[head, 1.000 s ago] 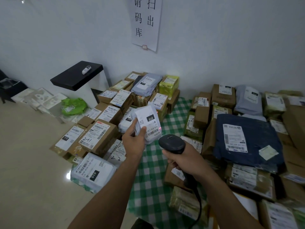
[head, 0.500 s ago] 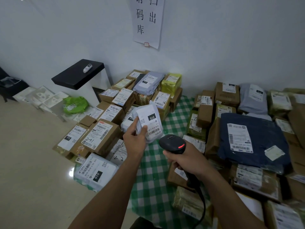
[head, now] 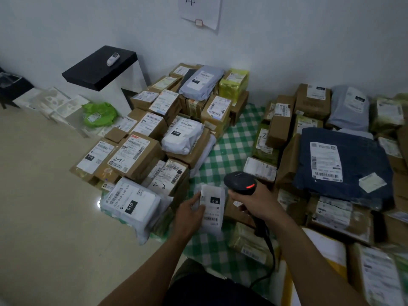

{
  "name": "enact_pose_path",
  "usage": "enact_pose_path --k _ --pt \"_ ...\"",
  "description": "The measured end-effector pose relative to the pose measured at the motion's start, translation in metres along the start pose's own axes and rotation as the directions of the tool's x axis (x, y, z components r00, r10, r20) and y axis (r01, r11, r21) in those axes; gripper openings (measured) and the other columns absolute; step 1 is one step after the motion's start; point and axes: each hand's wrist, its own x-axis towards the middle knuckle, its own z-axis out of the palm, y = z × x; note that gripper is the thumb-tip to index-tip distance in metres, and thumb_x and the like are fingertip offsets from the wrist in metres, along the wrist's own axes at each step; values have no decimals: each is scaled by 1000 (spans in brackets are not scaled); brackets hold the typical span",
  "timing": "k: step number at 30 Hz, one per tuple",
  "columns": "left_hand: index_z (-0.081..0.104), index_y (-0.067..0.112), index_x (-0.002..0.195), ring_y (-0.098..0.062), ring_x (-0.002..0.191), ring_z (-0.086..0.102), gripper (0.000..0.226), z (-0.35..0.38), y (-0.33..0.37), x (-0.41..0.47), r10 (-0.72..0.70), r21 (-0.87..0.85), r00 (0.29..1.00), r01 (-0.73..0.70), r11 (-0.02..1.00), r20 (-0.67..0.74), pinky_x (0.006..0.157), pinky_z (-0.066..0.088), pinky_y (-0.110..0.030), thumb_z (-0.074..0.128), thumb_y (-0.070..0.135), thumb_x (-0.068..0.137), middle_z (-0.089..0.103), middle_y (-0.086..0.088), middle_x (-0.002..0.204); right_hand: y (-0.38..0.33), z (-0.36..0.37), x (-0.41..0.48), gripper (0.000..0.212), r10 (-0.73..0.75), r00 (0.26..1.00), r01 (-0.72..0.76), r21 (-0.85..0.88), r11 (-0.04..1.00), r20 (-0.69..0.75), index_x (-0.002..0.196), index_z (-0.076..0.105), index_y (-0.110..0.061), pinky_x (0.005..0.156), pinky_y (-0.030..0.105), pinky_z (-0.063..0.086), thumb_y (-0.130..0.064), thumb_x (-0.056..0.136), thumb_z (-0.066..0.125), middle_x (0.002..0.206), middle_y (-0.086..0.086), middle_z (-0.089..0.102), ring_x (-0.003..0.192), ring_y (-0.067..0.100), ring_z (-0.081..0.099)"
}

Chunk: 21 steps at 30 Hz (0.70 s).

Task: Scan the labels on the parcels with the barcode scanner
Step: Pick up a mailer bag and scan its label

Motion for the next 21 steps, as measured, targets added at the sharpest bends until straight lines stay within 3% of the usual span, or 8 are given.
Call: enact_pose_path --k 5,8,10,12,14,17,21 --pt "43 43 150 -6 103 65 46 6 -43 9 -40 268 998 27 963 44 86 60 -34 46 30 105 64 7 133 14 6 2 39 -15 1000 15 -14 1000 3 116 65 -40 57 24 53 -29 85 85 99 -5 76 73 14 71" --pt "44 38 147 -5 111 56 40 9 -50 0 -9 413 999 30 910 -53 90 46 -26 43 37 108 54 14 137 18 7 4 35 -7 1000 7 -18 1000 -8 109 64 -43 56 22 52 -30 85 86 97 -5 76 71 13 71" --pt "38 31 155 -16 143 40 50 14 -53 -7 59 531 997 -27 847 -44 115 36 -35 47 30 106 38 1 162 18 8 6 32 -15 1000 15 -9 1000 -20 105 64 -43 57 23 54 -30 85 86 95 -7 76 70 13 71" --pt "28 23 162 -22 156 16 62 20 -59 -10 75 632 988 -146 761 138 125 19 -35 50 26 104 16 -4 171 20 8 8 33 -6 1000 6 -6 1000 -13 105 64 -43 58 25 55 -30 85 86 93 -5 76 67 11 70" --pt "25 27 163 -21 157 11 67 22 -63 -11 26 625 973 -169 762 231 123 25 -34 55 28 103 11 -1 172 24 9 9 36 12 1000 -12 -2 1000 11 109 63 -41 57 23 54 -28 85 86 94 -2 77 64 8 69" --pt "22 32 163 -21 159 7 60 18 -67 -9 47 693 962 -228 684 269 120 31 -36 44 25 107 4 1 173 25 12 11 34 23 999 -24 18 1000 23 107 62 -40 51 17 50 -25 87 84 89 -2 77 58 2 66" --pt "37 29 158 -22 156 18 53 4 -67 -9 38 721 952 -257 643 305 117 36 -38 46 28 105 16 0 171 28 17 14 32 6 999 -7 21 1000 46 100 61 -41 52 16 51 -22 87 84 85 -5 75 58 0 66"
